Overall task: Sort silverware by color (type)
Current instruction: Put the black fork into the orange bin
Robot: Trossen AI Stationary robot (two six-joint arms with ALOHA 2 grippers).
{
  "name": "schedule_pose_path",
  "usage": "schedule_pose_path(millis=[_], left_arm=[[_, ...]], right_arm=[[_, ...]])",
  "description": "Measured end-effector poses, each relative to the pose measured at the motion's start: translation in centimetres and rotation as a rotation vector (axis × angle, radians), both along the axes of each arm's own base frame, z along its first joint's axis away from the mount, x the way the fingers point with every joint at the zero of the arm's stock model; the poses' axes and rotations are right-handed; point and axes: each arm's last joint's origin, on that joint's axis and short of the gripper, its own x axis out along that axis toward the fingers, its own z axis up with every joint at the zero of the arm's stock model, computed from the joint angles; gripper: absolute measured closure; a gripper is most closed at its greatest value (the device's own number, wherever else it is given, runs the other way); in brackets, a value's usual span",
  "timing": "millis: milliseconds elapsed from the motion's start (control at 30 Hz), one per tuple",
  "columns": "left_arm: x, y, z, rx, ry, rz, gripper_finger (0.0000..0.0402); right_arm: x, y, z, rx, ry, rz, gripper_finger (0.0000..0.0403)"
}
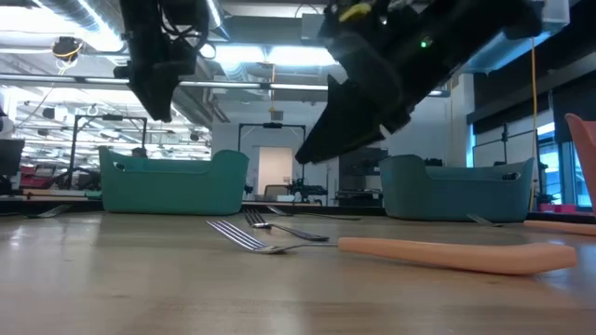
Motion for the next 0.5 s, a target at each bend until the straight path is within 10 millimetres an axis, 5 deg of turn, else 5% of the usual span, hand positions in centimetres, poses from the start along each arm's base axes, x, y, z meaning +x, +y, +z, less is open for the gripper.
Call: schedule_pose_path(millis=[500], left_arm=[[-1.4, 2.5, 0.0, -0.034, -0.014, 0.013, 0.0274]], right_arm=[[1.6, 1.6, 0.6, -0.115, -0.236, 0.03, 0.0224]])
